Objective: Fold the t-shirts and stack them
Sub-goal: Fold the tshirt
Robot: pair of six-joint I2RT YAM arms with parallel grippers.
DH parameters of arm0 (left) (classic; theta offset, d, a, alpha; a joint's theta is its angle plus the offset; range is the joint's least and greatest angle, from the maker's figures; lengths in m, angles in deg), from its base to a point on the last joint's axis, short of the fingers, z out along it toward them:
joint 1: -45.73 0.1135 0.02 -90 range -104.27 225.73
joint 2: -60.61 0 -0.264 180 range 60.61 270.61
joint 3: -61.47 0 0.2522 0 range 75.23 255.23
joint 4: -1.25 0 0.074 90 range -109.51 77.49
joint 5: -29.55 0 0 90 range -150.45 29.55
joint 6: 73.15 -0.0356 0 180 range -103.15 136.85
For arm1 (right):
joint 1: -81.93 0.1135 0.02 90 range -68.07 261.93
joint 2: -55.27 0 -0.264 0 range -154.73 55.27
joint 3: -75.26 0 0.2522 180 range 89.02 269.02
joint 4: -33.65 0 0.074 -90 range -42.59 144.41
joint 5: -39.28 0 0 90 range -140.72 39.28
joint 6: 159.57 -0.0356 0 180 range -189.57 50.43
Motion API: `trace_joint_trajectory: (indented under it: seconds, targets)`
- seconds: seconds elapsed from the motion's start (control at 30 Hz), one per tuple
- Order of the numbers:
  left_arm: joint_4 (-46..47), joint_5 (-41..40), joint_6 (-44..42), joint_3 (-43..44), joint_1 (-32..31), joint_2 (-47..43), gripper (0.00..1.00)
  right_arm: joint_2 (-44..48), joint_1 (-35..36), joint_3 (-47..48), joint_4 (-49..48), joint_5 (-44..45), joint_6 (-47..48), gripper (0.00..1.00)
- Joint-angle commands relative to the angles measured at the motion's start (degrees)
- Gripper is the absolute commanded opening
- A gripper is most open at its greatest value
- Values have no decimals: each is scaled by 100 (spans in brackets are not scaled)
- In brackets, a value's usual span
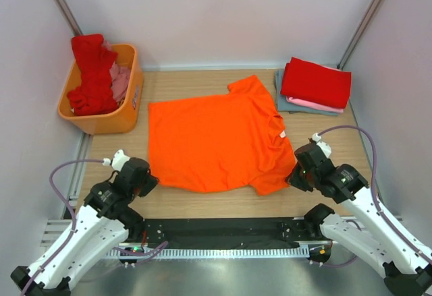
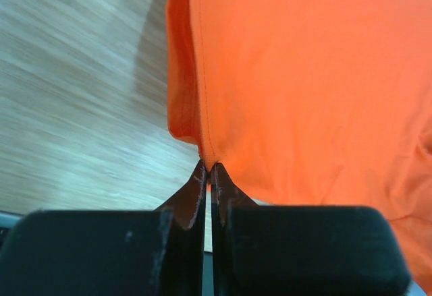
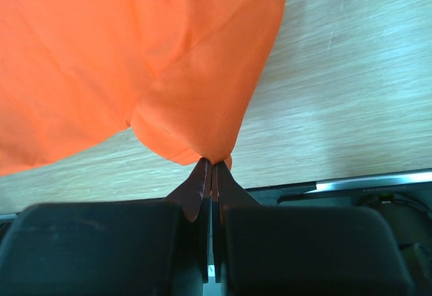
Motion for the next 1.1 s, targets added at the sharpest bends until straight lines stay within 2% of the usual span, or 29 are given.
trace_joint_trajectory:
  seconds: [0.0, 0.23, 0.5, 0.6, 0.87, 1.07]
  targets:
    - [-366, -112, -259, 623, -23, 54, 0, -186, 26, 449, 37, 432, 159, 1]
    - [-726, -279, -646, 1177, -23, 256, 0, -924, 26, 1337, -191, 811, 502, 1]
    - [-358, -121, -1058, 1212, -15, 721, 0, -1908, -62, 1996, -868, 705, 940, 1]
    - [-252, -8, -1418, 1362, 64, 1195, 0, -2347, -185, 2207, -1088, 644, 1126, 1]
    - [170, 371, -2499, 1626, 811, 2328, 0, -3349, -774, 2576, -1677, 223, 1653, 1]
    - [407, 739, -2983, 1722, 1496, 2813, 0, -3868, -1160, 2955, -1844, -6, 1952, 1]
